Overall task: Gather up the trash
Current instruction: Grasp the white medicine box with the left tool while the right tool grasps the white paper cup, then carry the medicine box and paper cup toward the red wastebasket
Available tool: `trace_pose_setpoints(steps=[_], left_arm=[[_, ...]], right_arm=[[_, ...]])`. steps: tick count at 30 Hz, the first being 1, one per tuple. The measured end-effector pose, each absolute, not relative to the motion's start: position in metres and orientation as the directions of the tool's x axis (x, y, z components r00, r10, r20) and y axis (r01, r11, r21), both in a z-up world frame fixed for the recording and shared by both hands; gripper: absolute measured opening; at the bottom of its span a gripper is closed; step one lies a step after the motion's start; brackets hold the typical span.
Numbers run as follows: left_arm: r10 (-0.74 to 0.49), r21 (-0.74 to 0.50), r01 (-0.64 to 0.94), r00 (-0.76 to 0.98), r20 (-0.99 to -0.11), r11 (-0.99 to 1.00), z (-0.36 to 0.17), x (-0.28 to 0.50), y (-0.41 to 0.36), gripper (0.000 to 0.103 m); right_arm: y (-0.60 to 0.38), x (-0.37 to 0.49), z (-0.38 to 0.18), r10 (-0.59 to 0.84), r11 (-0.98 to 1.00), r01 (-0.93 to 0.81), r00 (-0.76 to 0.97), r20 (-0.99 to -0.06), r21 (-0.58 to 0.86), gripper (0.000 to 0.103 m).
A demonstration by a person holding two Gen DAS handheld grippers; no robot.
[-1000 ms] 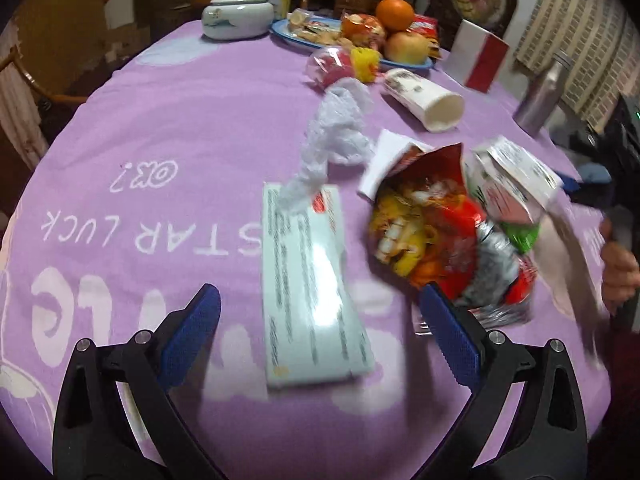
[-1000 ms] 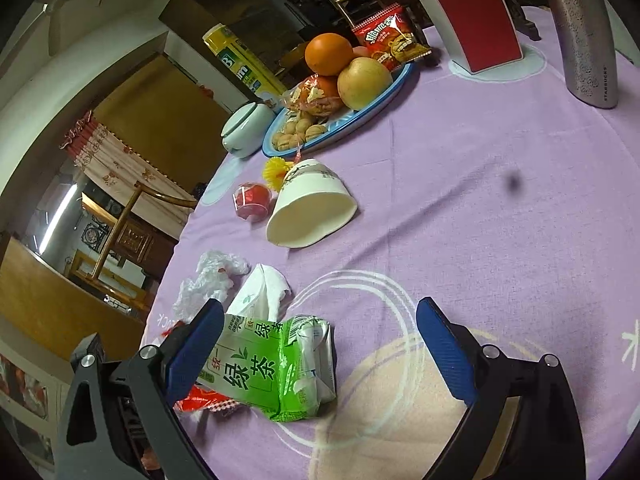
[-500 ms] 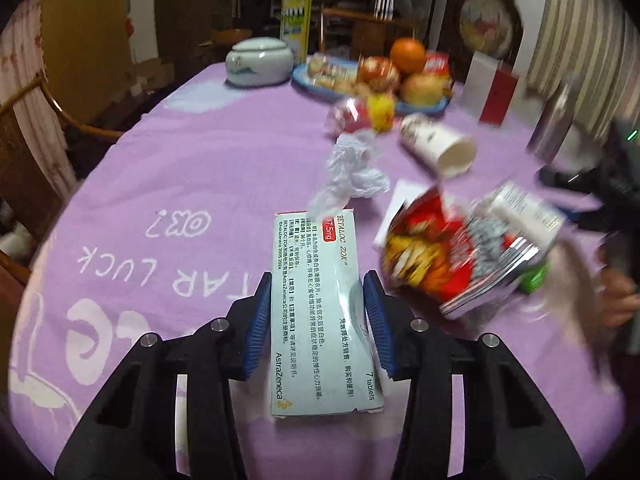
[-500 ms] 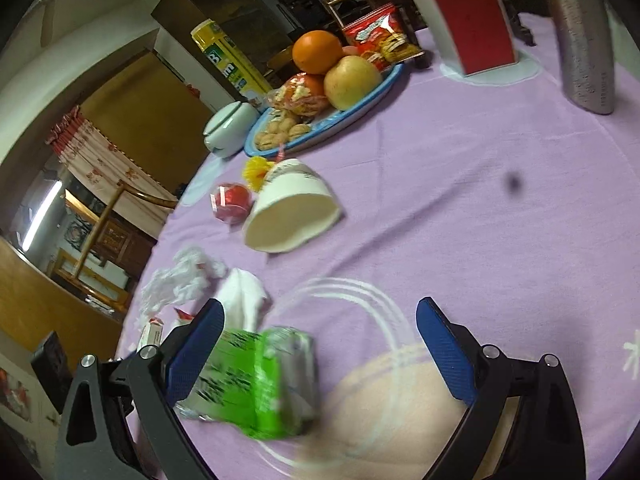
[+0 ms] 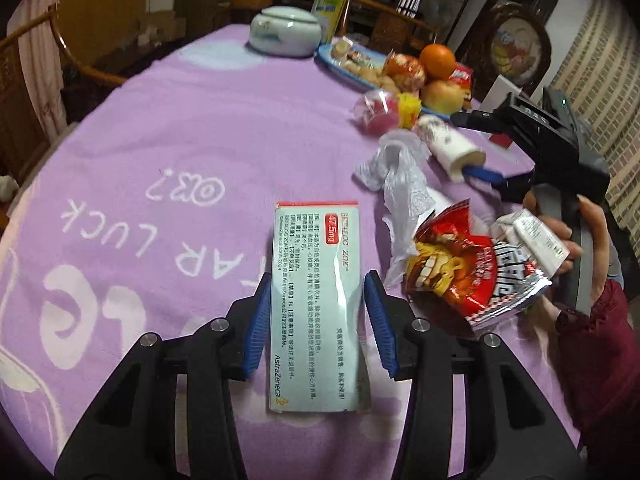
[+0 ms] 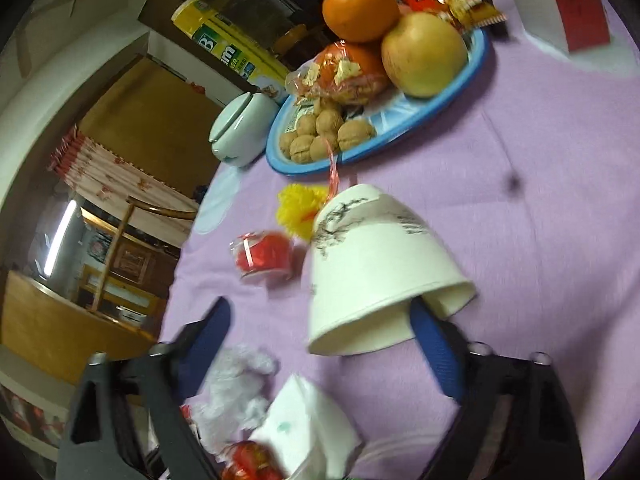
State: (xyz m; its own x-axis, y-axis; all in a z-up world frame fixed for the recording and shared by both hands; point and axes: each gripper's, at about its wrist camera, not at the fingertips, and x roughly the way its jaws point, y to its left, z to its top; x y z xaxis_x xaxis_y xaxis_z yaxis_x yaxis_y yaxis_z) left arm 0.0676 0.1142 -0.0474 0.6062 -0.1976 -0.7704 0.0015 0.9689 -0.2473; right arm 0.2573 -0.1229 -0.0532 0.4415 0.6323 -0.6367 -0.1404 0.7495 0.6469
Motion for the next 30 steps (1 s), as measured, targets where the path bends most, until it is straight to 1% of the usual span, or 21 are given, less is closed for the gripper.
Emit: trace_pose_setpoints(steps=[1, 3, 4, 6, 8, 10, 13, 15, 18, 20, 22, 27, 30], left_arm=[[-0.193, -0.241, 0.001, 0.599, -0.777, 0.971, -0.049, 0.069, 0.113, 0.046], [-0.171, -0.216, -0.005, 0.595, -0.786, 0.976, -0.052, 0.072, 0.109, 0.047], [-0.168, -0.211, -0.003, 0.595, -0.786, 0.978, -0.052, 0.071, 0.108, 0.052], [-0.163, -0.194, 0.012, 0.596, -0.786, 0.981, -0.052, 0.071, 0.103, 0.058], [-0.138, -0.152, 0.027, 0.598, -0.790, 0.988, -0.053, 0.071, 0.096, 0.062], [-0.116, -0.113, 0.042, 0.598, -0.793, 0.993, -0.055, 0.070, 0.090, 0.069], [-0.067, -0.048, 0.048, 0.602, -0.795, 0.998, -0.057, 0.070, 0.083, 0.070], [-0.031, -0.028, 0.014, 0.606, -0.795, 1.000, -0.057, 0.070, 0.087, 0.070], [-0.019, -0.045, -0.027, 0.611, -0.791, 0.999, -0.056, 0.071, 0.097, 0.068], [0.011, -0.027, -0.051, 0.626, -0.779, 0.998, -0.052, 0.069, 0.101, 0.061], [0.033, -0.008, -0.062, 0.638, -0.769, 0.998, -0.050, 0.067, 0.102, 0.046], [0.029, -0.027, -0.074, 0.662, -0.749, 0.997, -0.042, 0.062, 0.107, 0.046], [0.019, -0.050, -0.077, 0.703, -0.711, 0.996, -0.031, 0.054, 0.111, 0.046]], right_arm=[[-0.122, 0.260, -0.055, 0.662, 0.728, -0.158, 0.415, -0.624, 0.667, 0.039], [-0.122, 0.263, -0.058, 0.682, 0.716, -0.186, 0.391, -0.618, 0.673, 0.013], [-0.124, 0.264, -0.060, 0.705, 0.692, -0.191, 0.385, -0.595, 0.696, 0.010], [-0.125, 0.265, -0.057, 0.699, 0.699, -0.195, 0.392, -0.598, 0.688, 0.006], [-0.125, 0.263, -0.053, 0.658, 0.741, -0.215, 0.420, -0.625, 0.636, 0.004], [-0.126, 0.263, -0.052, 0.648, 0.750, -0.212, 0.426, -0.631, 0.627, 0.004], [-0.130, 0.262, -0.047, 0.648, 0.748, -0.214, 0.438, -0.623, 0.628, 0.004], [-0.132, 0.258, -0.040, 0.640, 0.757, -0.231, 0.455, -0.619, 0.612, 0.004], [-0.134, 0.253, -0.031, 0.637, 0.761, -0.251, 0.468, -0.613, 0.598, 0.004], [-0.133, 0.251, -0.026, 0.629, 0.769, -0.260, 0.474, -0.616, 0.584, 0.004], [-0.133, 0.248, -0.023, 0.624, 0.773, -0.267, 0.479, -0.618, 0.575, 0.004], [-0.132, 0.244, -0.015, 0.635, 0.765, -0.285, 0.480, -0.605, 0.577, 0.004], [-0.133, 0.238, -0.007, 0.647, 0.755, -0.298, 0.481, -0.591, 0.584, 0.004]])
